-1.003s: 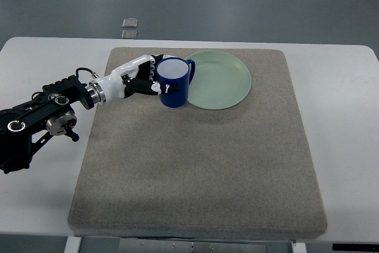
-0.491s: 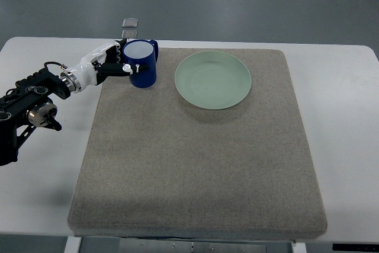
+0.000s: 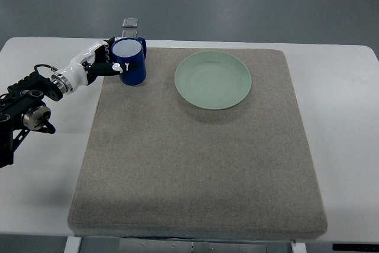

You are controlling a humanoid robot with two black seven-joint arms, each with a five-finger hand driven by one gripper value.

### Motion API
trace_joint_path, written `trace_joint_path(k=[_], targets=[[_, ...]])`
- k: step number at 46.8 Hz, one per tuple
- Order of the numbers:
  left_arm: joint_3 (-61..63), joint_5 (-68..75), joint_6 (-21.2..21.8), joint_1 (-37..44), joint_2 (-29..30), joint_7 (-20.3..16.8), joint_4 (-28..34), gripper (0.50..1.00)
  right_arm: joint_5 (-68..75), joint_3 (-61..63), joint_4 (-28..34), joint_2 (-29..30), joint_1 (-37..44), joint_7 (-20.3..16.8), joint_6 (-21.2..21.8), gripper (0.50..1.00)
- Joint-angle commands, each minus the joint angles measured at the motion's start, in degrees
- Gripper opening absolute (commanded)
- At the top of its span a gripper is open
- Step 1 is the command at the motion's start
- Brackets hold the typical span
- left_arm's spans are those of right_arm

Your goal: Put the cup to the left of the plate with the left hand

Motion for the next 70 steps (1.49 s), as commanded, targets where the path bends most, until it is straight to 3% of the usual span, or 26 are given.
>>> trace_joint_path(k=[1,32,40,51,70], targets=[[0.3,0.0,0.2,0.0,-0.5,-1.3,1.5,0.799,0.0,0.0,0.0,0.0,0.0,0.0,0.0,0.932],[0.6,0.1,3.4,-0.2,-3.3,-1.9,2.4,0.851,0.0,0.0,0.0,0.0,0.0,0.0,0.0,0.932],[0.6,0.1,5.1,-0.2,-3.5,-1.9,2.4,0.936,0.0,0.0,0.0,0.0,0.0,0.0,0.0,0.932],[0.0,-0.5,5.4,-0.3,-3.4,-1.9,2.0,0.994,0.0,0.0,0.0,0.0,0.0,0.0,0.0,0.932],[-2.5,-0.7,4.5,-0.4,-2.6,-1.9,-3.1,0.996,0.0,0.0,0.0,0.0,0.0,0.0,0.0,0.932]])
